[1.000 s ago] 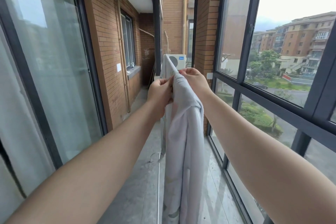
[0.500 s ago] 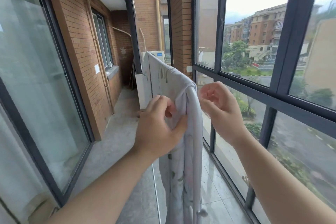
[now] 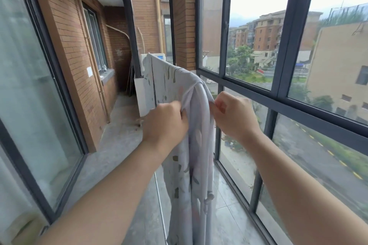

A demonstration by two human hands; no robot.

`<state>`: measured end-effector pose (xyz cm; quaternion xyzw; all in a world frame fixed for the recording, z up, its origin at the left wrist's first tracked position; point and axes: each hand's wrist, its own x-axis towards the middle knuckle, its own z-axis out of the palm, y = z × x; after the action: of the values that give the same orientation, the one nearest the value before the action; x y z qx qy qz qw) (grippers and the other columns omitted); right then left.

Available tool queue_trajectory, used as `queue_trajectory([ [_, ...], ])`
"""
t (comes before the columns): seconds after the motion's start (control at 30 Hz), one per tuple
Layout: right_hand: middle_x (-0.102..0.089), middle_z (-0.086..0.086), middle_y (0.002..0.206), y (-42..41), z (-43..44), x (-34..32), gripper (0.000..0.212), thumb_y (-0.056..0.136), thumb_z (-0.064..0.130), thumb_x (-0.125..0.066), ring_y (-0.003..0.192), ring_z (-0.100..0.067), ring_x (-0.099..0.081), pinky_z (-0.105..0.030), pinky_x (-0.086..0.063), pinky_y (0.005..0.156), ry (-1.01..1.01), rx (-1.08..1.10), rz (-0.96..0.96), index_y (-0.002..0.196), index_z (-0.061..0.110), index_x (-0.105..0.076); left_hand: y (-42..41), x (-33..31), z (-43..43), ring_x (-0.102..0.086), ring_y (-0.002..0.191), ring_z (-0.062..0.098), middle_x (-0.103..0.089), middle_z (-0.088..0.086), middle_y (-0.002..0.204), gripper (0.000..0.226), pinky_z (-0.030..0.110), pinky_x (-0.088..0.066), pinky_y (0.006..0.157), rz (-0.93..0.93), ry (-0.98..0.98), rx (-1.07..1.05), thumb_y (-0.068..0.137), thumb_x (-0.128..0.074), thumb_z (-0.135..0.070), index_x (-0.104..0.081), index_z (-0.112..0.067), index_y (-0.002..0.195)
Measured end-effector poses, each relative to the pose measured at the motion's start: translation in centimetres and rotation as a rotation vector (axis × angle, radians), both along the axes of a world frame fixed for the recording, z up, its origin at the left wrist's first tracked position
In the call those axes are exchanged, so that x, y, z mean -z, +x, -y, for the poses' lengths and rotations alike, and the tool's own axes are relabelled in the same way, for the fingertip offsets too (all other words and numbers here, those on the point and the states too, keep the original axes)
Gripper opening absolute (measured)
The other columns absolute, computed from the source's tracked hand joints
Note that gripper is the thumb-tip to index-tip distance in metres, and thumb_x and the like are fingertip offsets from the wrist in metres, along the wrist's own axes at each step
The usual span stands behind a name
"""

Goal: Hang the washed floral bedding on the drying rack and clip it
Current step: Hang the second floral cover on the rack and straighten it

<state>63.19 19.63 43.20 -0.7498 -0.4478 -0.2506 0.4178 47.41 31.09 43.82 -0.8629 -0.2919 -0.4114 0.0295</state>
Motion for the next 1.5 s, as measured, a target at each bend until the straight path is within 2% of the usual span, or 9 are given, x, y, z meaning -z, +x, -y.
queue_trajectory([
  [0.17,-0.059,0.001,0.065,2.5,2.0,-1.8,0.017,0.09,0.027,-0.059,0.06,-0.027,-0.054,-0.039,-0.051,0.055,0.209,0.032,0.123,0.078,0.016,-0.053,-2.4,-2.5,-1.2,-0.057,0.068,0.035,-0.057,0.01,0.078,0.007,0.034,-0.037,0.049,0.13,0.279,-0.078,0.085,-0.055,-0.008,-0.049,-0.011,0.082],
  [0.27,-0.062,0.003,0.08,1.2,1.3,-2.4,0.003,0.088,0.018,-0.059,0.067,-0.024,-0.058,-0.036,-0.051,0.054,0.208,-0.035,0.218,0.089,0.016,-0.058,-0.3,-2.4,0.0,-0.057,0.089,0.038,-0.058,0.014,0.105,0.029,0.042,-0.048,0.059,0.152,0.263,-0.057,0.076,-0.055,0.001,-0.055,-0.004,0.105],
  [0.47,-0.064,0.007,0.086,0.0,-0.4,-2.5,0.017,0.087,0.033,-0.062,0.075,-0.022,-0.063,-0.031,-0.047,0.054,0.091,-0.05,0.389,0.099,0.02,-0.061,3.8,-1.5,2.4,-0.064,0.102,0.033,-0.06,0.012,0.124,0.055,0.041,-0.052,0.073,0.056,0.033,-0.055,0.087,-0.063,-0.021,-0.045,-0.01,0.137],
  [0.6,-0.064,0.009,0.084,0.0,-1.8,-3.3,0.023,0.089,0.04,-0.057,0.07,-0.02,-0.059,-0.028,-0.043,0.055,0.021,-0.091,0.308,0.104,0.023,-0.059,4.5,-3.0,2.2,-0.067,0.091,0.034,-0.069,0.008,0.101,0.029,0.035,-0.041,0.06,0.097,-0.016,-0.114,0.096,-0.047,-0.013,-0.058,-0.014,0.122],
  [0.73,-0.067,-0.001,0.077,0.6,-2.0,-4.1,0.02,0.09,0.03,-0.053,0.069,-0.033,-0.062,-0.031,-0.046,0.055,-0.003,-0.047,0.289,0.093,0.018,-0.069,3.4,-4.2,2.0,-0.065,0.097,0.041,-0.069,0.017,0.105,0.049,0.039,-0.05,0.068,0.055,0.005,-0.137,0.094,-0.045,-0.009,-0.053,-0.016,0.142],
  [0.97,-0.071,-0.002,0.082,0.3,-1.9,-5.3,0.021,0.087,0.016,-0.053,0.072,-0.034,-0.063,-0.032,-0.046,0.057,0.019,-0.052,0.317,0.095,0.021,-0.071,2.2,-5.8,2.8,-0.063,0.103,0.043,-0.066,0.022,0.112,0.055,0.047,-0.056,0.079,-0.018,0.027,-0.15,0.09,-0.04,-0.001,-0.051,-0.014,0.143],
  [1.17,-0.066,0.0,0.064,0.0,-2.1,-5.6,0.016,0.08,0.019,-0.056,0.052,-0.034,-0.058,-0.026,-0.035,0.048,0.118,-0.037,0.494,0.084,0.017,-0.071,2.6,-5.9,3.9,-0.066,0.096,0.041,-0.067,0.017,0.104,0.054,0.044,-0.053,0.073,-0.073,0.128,-0.19,0.096,-0.043,-0.01,-0.043,-0.019,0.15],
  [1.33,-0.057,0.0,0.053,0.4,-1.6,-5.4,0.006,0.076,0.017,-0.063,0.043,-0.033,-0.052,-0.023,-0.027,0.049,0.082,0.031,0.527,0.07,0.015,-0.066,2.3,-5.8,3.8,-0.066,0.09,0.039,-0.065,0.014,0.094,0.033,0.036,-0.039,0.06,-0.158,0.126,-0.223,0.092,-0.044,-0.006,-0.062,-0.012,0.119],
  [1.5,-0.056,-0.001,0.057,0.5,-1.2,-4.8,0.006,0.077,0.014,-0.066,0.044,-0.032,-0.05,-0.024,-0.029,0.047,0.033,0.022,0.513,0.073,0.013,-0.061,2.2,-4.0,4.0,-0.067,0.087,0.039,-0.068,0.014,0.094,0.042,0.036,-0.042,0.059,-0.132,0.113,-0.213,0.093,-0.045,-0.004,-0.054,-0.011,0.133],
])
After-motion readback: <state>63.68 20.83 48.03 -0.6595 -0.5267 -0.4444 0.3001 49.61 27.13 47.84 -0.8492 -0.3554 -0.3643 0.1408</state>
